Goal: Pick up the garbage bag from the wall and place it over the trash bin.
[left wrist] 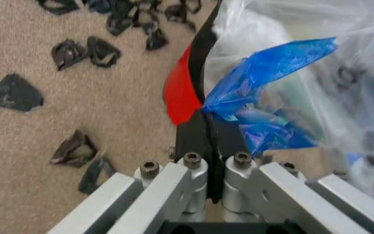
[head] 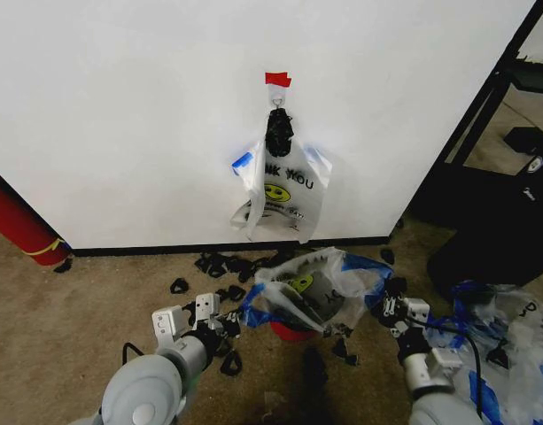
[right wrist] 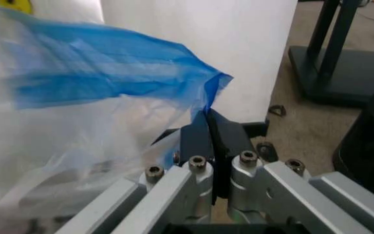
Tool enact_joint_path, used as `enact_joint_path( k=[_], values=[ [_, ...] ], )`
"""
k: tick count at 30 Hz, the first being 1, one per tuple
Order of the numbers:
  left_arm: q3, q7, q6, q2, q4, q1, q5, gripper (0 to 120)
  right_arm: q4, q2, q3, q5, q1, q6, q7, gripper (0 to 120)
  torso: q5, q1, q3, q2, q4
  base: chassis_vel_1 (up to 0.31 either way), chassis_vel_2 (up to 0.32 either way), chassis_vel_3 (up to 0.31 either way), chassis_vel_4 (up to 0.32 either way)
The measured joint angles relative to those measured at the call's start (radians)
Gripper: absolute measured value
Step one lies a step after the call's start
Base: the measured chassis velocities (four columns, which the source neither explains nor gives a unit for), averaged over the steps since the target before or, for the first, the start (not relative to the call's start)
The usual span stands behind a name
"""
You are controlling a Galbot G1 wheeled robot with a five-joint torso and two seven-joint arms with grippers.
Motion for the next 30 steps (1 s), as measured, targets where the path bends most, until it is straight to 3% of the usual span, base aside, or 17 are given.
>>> enact_joint_path(
  k=[8, 16, 30],
  values=[
    [0.024, -0.029, 0.05, 0.007, 0.04, -0.049, -0.038, 0, -0.077, -0.02, -0.034, 0.001, 0.074, -0.054, 0.023, 0, 0.0, 0.0, 0.0, 0.0, -0.0001, 0.0, 0.0, 0.0, 0.0],
    [0.028, -0.04, 0.081, 0.007, -0.002, -0.028, -0.069, 0, -0.089, -0.026, -0.034, -0.039, 0.017, -0.07, 0.013, 0, 0.0001, 0.0, 0.0, 0.0, -0.0003, 0.0, 0.0, 0.0, 0.0],
    [0.068, -0.047, 0.098, -0.018, 0.107, -0.057, -0.055, 0, -0.223, 0.01, -0.107, -0.047, 0.145, -0.125, 0.042, 0, 0.0, 0.0, 0.0, 0.0, -0.0001, 0.0, 0.0, 0.0, 0.0]
  ],
)
